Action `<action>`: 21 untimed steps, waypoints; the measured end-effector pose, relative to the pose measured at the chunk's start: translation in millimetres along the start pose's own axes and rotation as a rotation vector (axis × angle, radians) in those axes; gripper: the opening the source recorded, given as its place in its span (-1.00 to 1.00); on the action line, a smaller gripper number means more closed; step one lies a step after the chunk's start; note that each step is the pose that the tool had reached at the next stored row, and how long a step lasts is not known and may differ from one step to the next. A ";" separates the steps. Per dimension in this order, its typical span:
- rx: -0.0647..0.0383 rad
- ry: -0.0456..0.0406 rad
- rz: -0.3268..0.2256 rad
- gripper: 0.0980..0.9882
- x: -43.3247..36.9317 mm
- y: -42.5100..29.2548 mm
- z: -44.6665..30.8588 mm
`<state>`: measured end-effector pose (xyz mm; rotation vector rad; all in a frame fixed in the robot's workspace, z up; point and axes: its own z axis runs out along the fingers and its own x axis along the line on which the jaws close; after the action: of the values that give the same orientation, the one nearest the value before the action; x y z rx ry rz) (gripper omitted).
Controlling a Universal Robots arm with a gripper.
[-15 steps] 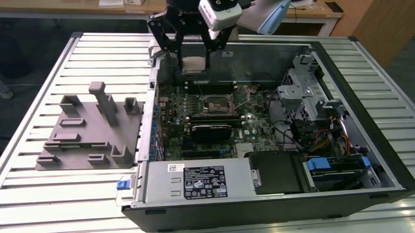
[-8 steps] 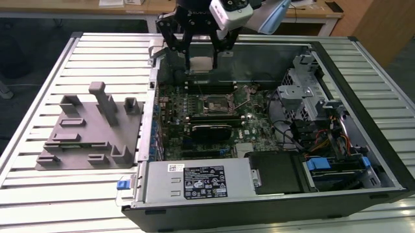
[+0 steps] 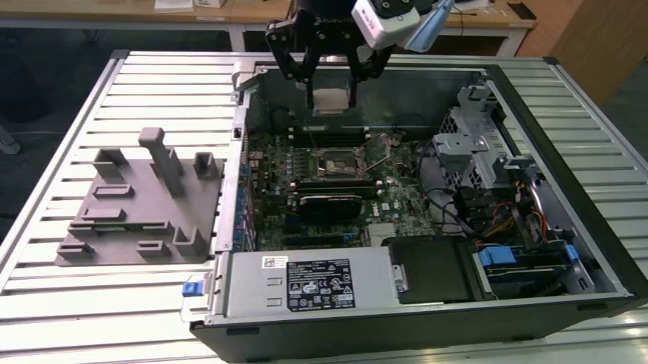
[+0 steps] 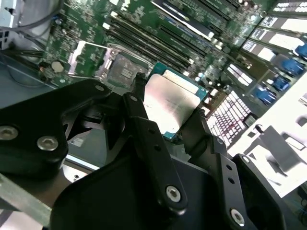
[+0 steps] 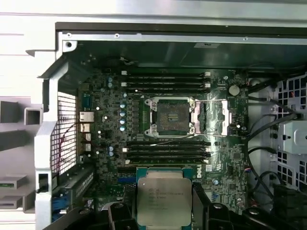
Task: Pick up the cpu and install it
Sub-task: 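Pick up the cpu and move it towards the insertion slot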
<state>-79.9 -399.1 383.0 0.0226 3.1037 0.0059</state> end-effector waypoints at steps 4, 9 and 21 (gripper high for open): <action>0.000 0.0014 0.000 0.00 -8.4 0.1 1.6; 0.000 0.0075 0.000 0.00 -13.0 0.1 9.9; 0.000 0.0207 0.001 0.00 -18.9 0.2 32.0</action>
<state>-59.8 -399.1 351.8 0.0243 3.1244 0.0057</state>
